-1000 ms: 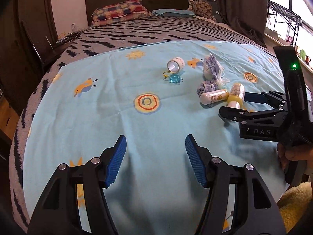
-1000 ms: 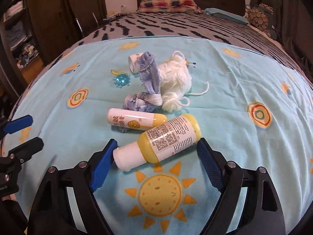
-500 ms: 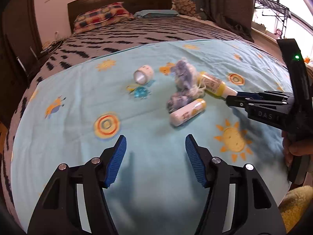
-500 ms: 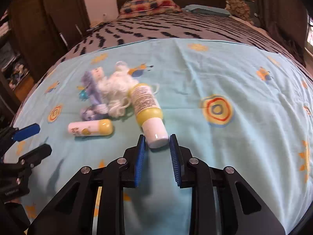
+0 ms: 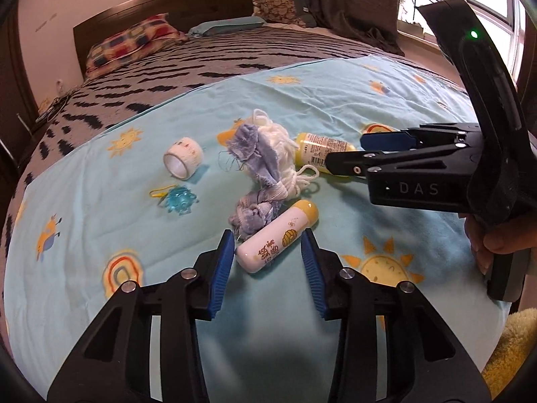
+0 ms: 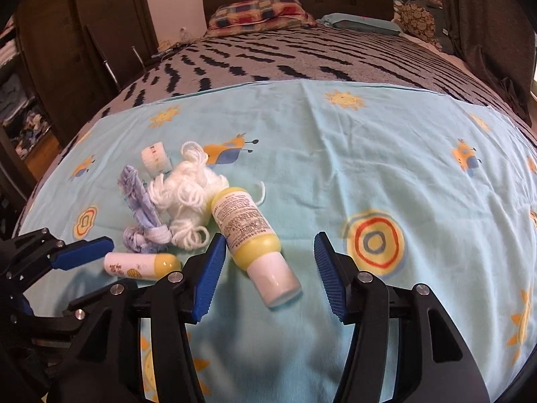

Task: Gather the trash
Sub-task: 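Grasp the yellow-capped bottle with the right tool while the left tool grasps the small white bottle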

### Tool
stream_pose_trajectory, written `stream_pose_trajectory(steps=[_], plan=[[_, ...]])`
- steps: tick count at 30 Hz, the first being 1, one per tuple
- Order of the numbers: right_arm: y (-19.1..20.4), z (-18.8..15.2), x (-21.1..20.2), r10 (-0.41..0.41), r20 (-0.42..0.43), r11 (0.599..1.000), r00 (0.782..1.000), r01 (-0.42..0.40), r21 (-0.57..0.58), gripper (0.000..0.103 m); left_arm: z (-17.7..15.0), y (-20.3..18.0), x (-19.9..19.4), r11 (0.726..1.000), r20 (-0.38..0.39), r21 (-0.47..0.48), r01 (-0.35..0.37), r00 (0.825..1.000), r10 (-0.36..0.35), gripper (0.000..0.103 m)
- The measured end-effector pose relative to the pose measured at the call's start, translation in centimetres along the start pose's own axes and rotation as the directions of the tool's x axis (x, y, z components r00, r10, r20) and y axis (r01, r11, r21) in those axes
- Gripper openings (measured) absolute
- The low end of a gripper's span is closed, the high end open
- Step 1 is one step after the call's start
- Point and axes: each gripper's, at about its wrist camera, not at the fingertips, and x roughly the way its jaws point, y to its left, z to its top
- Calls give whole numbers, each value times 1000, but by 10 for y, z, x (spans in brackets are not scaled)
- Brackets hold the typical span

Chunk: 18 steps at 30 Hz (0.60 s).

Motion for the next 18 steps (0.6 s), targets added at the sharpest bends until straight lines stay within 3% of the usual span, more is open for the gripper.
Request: stream_pose_trajectory(steps=[4, 6, 7, 18], plan=[[4, 3, 14, 15, -28, 1000, 999, -15, -11, 55, 2, 0, 9, 1000, -21, 8, 26, 999, -26, 33], [4, 3, 18, 20, -35, 1000, 999, -20, -12, 47, 2, 1, 11, 999, -22, 6, 36, 999, -36, 32], [3, 3, 18, 21, -35, 1000, 999, -21, -8, 37, 2, 1, 11, 999, -21, 6, 45, 999, -45, 30], [-6, -9, -10, -5, -14, 1000, 1000, 5, 4, 35, -8, -16, -11, 996, 1, 62, 68, 998, -68, 20]])
